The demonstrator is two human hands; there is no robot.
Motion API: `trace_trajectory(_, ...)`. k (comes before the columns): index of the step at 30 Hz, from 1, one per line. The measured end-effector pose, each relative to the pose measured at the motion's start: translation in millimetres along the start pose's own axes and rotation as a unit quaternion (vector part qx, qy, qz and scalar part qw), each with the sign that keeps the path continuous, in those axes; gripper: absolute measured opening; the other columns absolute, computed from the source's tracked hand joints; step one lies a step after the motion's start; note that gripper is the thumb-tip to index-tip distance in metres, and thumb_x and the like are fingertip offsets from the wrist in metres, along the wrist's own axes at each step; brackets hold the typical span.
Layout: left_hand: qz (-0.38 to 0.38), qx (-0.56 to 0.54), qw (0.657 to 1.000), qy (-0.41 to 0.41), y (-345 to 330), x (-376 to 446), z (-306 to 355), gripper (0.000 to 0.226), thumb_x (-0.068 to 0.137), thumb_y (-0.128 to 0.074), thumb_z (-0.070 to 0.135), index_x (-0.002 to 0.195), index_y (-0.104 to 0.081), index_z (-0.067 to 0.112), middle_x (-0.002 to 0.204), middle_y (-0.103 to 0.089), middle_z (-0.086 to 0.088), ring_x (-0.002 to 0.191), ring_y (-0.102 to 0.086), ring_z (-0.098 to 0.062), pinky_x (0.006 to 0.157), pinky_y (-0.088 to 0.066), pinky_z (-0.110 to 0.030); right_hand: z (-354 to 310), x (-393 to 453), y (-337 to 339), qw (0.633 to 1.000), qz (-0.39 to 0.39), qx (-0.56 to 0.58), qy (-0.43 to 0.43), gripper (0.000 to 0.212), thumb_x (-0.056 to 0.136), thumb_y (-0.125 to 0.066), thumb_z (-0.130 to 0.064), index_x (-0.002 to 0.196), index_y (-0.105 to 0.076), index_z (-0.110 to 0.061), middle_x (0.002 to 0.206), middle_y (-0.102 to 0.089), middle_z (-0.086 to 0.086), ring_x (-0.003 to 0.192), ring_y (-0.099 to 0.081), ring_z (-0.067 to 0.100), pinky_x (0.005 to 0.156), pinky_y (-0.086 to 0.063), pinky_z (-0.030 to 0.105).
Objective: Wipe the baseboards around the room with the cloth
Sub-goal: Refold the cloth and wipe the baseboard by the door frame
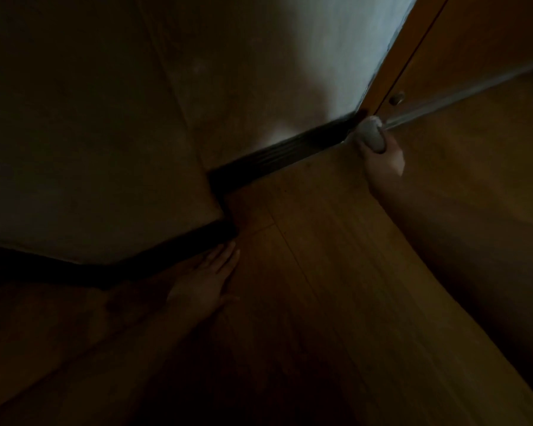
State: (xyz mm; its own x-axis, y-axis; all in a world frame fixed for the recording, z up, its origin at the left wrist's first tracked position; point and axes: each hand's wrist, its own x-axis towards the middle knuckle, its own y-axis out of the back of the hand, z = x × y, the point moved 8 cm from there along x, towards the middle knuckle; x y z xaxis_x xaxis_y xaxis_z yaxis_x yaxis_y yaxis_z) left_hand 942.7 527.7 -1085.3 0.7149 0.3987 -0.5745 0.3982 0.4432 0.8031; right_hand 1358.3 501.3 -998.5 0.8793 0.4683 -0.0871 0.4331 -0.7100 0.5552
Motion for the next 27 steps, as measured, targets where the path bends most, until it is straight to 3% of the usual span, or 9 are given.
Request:
trace_trajectory(4,-0.001,-0.007,1.000,0.004,-1.0,0.2,0.3,0.092,0.096,-0.039,0.064,0.147,0.028,0.028,0.151,0.039,0.008,0.147,0.023,-0.011,0.124,-0.006,-0.041,-22.3,7.3,-32.6,0.998,-0.039,-0.010,0.044,0.059,0.089,-0.068,-0.040,0.144,-0.048,-0.033,0.145,-0.050,0.007,0.129,-0.050,0.031,0.107,-0.046,0.045)
trace_trajectory(9,0.007,-0.009,1.000,-0.004,-0.7,2.5,-0.7,0.091,0.096,-0.038,0.064,0.149,0.026,0.028,0.152,0.038,0.008,0.148,0.023,-0.013,0.124,-0.003,-0.041,-37.4,-12.4,-53.2,0.999,-0.017,0.004,0.044,0.055,0.091,-0.065,-0.034,0.143,-0.049,-0.028,0.145,-0.051,0.007,0.130,-0.051,0.030,0.108,-0.044,0.047)
trace_trajectory(18,0.018,-0.013,1.000,-0.007,0.8,1.3,0.8,0.091,0.095,-0.038,0.066,0.149,0.025,0.029,0.151,0.038,0.007,0.149,0.019,-0.013,0.123,-0.005,-0.040,-74.6,-109.6,-108.7,0.987,-0.099,0.023,0.122,0.051,0.091,-0.065,-0.021,0.141,-0.052,-0.017,0.137,-0.051,0.009,0.124,-0.050,0.021,0.103,-0.037,0.025)
trace_trajectory(24,0.025,0.012,1.000,-0.002,6.0,-2.6,3.0,0.089,0.096,-0.038,0.063,0.155,0.017,0.025,0.151,0.035,0.005,0.150,0.018,-0.014,0.123,-0.001,-0.036,-98.0,-174.1,-158.3,0.959,-0.222,0.018,0.174,0.046,0.089,-0.067,-0.010,0.134,-0.057,-0.006,0.132,-0.050,0.018,0.121,-0.051,0.030,0.091,-0.030,0.014)
trace_trajectory(27,0.019,0.020,1.000,-0.001,7.2,-2.7,4.2,0.089,0.097,-0.038,0.062,0.155,0.017,0.024,0.156,0.031,0.004,0.150,0.018,-0.016,0.123,-0.001,-0.037,-102.8,-184.9,-175.9,0.937,-0.305,0.023,0.166,0.046,0.091,-0.066,-0.012,0.135,-0.057,-0.012,0.135,-0.049,0.014,0.124,-0.050,0.028,0.097,-0.031,0.016)
